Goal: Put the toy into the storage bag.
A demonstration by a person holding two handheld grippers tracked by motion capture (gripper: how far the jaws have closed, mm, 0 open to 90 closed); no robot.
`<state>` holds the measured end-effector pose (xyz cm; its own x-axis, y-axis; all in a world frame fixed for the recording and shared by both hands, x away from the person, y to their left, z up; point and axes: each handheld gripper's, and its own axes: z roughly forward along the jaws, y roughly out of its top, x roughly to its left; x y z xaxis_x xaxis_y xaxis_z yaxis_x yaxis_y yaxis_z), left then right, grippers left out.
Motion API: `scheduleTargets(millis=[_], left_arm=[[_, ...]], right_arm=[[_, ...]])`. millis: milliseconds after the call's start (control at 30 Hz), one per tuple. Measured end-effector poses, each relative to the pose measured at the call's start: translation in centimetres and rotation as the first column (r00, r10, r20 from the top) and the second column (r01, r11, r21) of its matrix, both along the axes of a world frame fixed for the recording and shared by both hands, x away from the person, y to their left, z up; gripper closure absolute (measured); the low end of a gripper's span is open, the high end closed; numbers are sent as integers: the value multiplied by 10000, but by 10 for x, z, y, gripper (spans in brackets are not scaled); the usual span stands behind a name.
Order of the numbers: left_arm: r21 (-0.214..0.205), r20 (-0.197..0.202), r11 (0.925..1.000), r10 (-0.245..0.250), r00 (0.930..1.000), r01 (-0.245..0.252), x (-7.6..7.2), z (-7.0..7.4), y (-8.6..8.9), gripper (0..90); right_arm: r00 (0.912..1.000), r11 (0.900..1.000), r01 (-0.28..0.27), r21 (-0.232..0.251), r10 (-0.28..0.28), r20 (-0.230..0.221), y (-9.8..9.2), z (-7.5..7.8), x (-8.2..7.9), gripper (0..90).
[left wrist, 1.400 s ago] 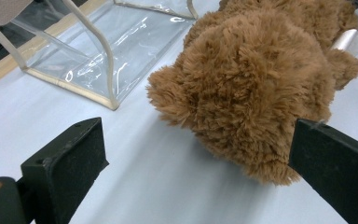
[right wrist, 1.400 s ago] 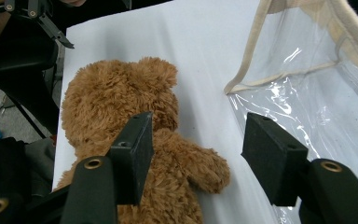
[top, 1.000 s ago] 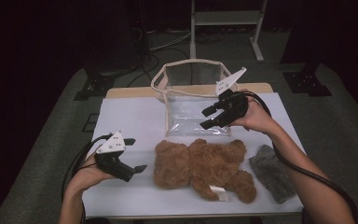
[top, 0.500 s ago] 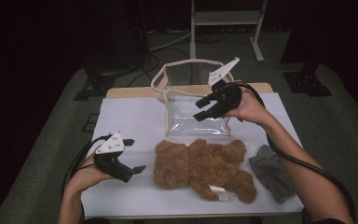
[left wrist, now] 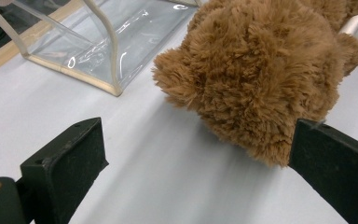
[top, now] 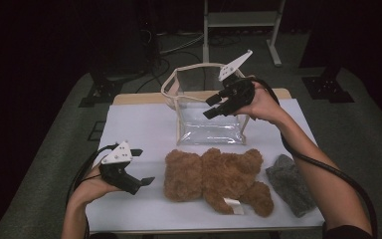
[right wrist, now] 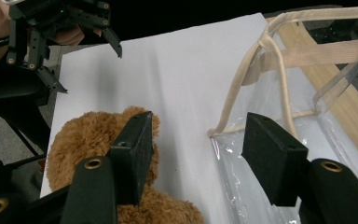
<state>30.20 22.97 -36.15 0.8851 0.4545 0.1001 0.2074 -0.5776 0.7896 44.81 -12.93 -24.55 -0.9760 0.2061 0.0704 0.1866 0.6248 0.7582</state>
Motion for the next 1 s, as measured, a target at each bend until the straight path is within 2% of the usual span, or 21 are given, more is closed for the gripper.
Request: scheduleTargets(millis=[400,567,800,900,1000], left_arm=[[18,-89,10000,-16,10000,16,0,-1,2,30],[5,-128,10000,23,9999,-23,0,-2,3,30],[-18,-115,10000,10,9999,-10,-1,-1,5,30],[33,-152,10000,-13,9999,14,-1,-2,5,30],[18,-182,10000,3,9998,-3,-1,-3,5,30]], right_arm=[[9999,9998,122,-138,-121,57,6,11,15,417],[9997,9990,236,-385,-234,54,11,13,23,423],[9992,9964,389,-747,-394,-52,14,6,37,432],[9981,9950,542,-840,-565,-253,12,0,42,443],[9978,9936,583,-965,-610,-259,11,-7,47,464]])
